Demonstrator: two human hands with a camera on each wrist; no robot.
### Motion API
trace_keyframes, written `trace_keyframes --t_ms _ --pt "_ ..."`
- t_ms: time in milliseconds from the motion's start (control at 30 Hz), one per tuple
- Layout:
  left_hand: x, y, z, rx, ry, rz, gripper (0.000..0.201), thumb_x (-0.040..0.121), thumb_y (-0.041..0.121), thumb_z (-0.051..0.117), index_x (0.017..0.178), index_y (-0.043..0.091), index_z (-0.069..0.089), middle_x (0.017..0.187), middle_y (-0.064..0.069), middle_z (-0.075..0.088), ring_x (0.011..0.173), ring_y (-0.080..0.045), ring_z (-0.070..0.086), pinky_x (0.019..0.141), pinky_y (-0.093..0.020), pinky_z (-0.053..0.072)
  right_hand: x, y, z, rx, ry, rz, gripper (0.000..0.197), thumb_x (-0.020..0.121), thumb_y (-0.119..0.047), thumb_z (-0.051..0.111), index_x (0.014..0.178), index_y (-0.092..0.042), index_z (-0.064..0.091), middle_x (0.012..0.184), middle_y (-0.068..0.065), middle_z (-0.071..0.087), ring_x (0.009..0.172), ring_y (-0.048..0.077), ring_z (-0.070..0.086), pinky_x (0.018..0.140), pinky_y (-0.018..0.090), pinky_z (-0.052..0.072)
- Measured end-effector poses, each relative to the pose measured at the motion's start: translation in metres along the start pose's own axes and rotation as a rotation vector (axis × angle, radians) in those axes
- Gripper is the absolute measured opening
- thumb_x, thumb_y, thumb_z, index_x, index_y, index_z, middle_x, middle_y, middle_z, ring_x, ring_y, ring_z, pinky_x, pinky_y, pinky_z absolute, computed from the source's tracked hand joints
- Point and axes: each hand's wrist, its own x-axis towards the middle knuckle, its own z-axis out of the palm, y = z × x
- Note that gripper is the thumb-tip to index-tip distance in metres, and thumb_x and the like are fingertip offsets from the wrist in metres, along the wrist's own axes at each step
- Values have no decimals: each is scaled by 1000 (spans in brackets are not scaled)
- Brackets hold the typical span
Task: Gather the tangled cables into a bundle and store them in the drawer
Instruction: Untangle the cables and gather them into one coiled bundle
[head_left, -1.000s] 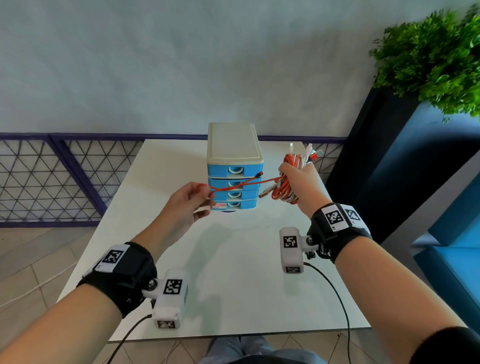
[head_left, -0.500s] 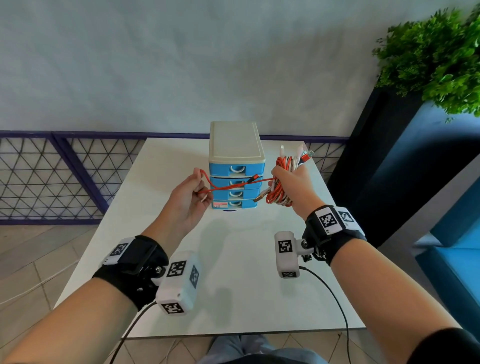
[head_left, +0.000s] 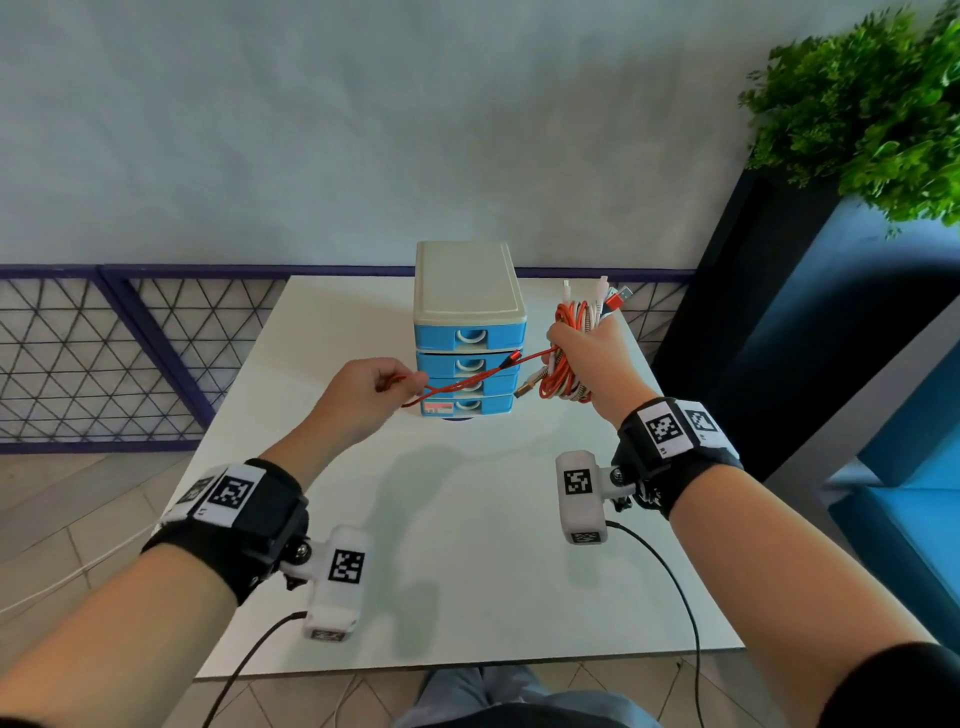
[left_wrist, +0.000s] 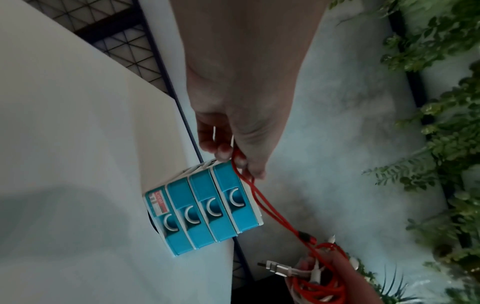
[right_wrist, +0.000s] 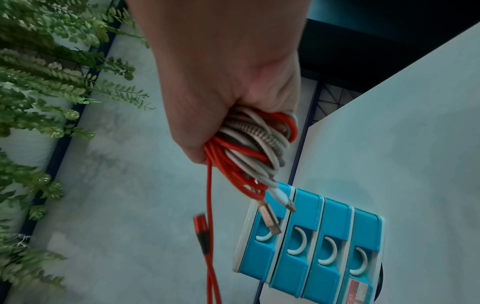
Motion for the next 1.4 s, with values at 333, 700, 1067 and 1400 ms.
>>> trace_keyframes --t_ms 333,700,1067,1400 --pt "20 -32 -1 -141 136 -485 18 87 8 56 75 -1 65 67 -9 67 33 -10 54 39 -20 50 -3 -2 2 -28 -40 -42 15 88 -22 60 91 -16 46 71 -1 56 54 7 56 41 13 46" --pt "2 26 36 225 -194 342 33 100 38 34 106 20 61 116 -1 59 110 -19 54 90 -34 44 -14 -6 17 218 -256 -47 15 86 -10 63 91 -12 48 79 11 68 79 26 71 80 44 59" --pt "-28 34 44 -477 -800 -82 31 102 29 36 88 10 56 62 2 39 51 -12 43 76 -32 44 -1 -2 -1 451 -19 -27 12 88 -8 57 84 -14 48 76 7 63 77 20 71 72 47 58" --pt "-5 17 33 275 -393 69 27 99 28 42 89 23 67 83 7 53 78 -14 47 60 -16 33 -10 -10 -15 291 -522 40 8 89 -6 57 94 -2 62 79 10 72 80 23 71 74 36 59"
